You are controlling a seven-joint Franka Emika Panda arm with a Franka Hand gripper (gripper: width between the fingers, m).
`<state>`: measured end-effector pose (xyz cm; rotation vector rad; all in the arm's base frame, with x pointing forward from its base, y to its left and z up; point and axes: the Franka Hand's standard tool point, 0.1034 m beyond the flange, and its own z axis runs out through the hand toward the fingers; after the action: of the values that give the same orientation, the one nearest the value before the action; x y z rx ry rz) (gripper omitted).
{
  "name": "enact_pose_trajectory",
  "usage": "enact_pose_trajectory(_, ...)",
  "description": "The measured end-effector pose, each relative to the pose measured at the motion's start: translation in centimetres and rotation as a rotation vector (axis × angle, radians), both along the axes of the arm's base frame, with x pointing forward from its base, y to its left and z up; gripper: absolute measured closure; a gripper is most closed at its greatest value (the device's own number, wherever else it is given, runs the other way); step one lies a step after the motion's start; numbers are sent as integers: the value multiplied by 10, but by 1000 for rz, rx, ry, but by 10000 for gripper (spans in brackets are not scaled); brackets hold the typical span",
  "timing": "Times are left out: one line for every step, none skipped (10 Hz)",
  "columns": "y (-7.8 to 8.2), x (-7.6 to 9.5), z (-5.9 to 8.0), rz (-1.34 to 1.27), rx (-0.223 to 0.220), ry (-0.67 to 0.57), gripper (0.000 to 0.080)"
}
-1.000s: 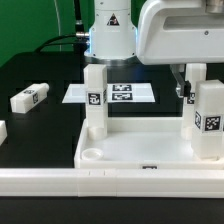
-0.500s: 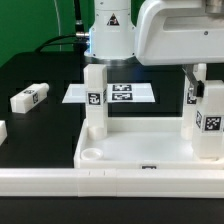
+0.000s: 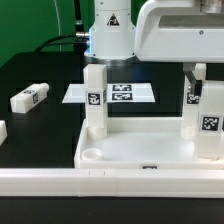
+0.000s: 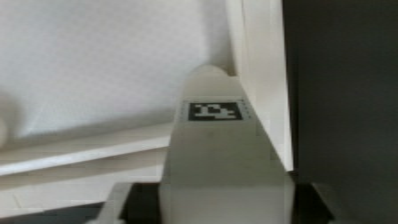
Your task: Assemble desk
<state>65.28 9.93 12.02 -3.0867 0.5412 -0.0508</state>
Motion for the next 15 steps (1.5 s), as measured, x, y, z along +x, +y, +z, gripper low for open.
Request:
enact_pose_trajectory(-1, 0, 0, -71, 6, 1, 509)
enact_pose_trajectory(-3, 0, -1, -141, 19, 1, 509)
enact_pose_trajectory(-4, 1, -1, -275, 31, -5, 509)
enact_pose_trajectory(-4, 1, -2, -347, 39, -12, 509)
enact_pose_trajectory(-4, 2, -2, -483, 48, -21, 509)
enact_pose_trajectory(-3, 2, -2, -602, 54, -21, 509)
enact_pose_trajectory(-3, 2, -2, -695, 58, -20, 509)
enact_pose_trajectory(-3, 2, -2, -771, 61, -18, 509)
enact_pose_trajectory(-3, 2, -2, -835, 64, -17, 509)
enact_pose_trajectory(-3, 2, -2, -918, 70, -15, 509)
enact_pose_trajectory(-3, 2, -2, -986, 80, -10, 509)
enact_pose_trajectory(-3, 2, -2, -1048, 85, -7, 509)
enact_pose_trajectory(-3, 2, -2, -1091, 87, -6, 509)
enact_pose_trajectory(-3, 2, -3, -1106, 87, -5, 411)
enact_pose_trajectory(-3, 2, -3, -1084, 85, -5, 411)
